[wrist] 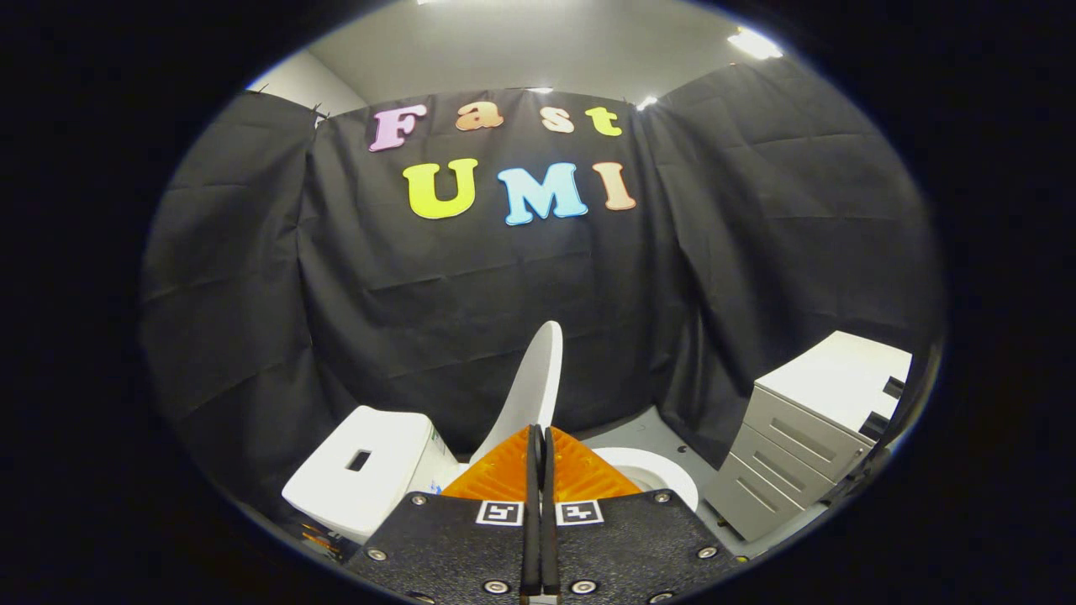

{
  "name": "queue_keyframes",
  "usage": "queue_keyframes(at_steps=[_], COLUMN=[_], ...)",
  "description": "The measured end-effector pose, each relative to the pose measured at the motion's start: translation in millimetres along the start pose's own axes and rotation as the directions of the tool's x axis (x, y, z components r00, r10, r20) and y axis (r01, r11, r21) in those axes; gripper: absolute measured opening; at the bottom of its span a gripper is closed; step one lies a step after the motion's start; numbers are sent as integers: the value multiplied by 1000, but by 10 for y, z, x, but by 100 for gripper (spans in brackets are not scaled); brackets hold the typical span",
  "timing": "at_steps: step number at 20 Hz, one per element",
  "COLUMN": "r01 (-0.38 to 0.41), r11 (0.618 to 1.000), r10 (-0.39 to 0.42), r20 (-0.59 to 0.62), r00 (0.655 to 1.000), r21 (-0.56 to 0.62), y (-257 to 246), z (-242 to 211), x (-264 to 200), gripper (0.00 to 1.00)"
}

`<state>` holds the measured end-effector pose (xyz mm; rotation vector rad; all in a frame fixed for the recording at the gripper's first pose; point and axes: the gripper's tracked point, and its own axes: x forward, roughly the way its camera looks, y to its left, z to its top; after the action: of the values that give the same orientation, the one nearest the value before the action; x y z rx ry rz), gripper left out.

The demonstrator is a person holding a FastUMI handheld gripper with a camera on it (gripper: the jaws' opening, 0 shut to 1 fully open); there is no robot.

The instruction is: Open the toilet lid.

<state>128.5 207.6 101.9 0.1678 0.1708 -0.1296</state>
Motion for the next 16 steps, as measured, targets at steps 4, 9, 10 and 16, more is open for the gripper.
queue_keyframes(at_steps=[4,9,10,16], r01=[-25,-56,-62,-134], r11=[999,987,985,977], r10=[27,67,75,147], r20=[35,70,74,71], r00=[999,995,994,986], r21=[-48,-149,-160,-165], y=[326,776,866,1385], z=[92,150,150,135], x=[-17,-72,-99,-175], gripper=[0,0,0,0])
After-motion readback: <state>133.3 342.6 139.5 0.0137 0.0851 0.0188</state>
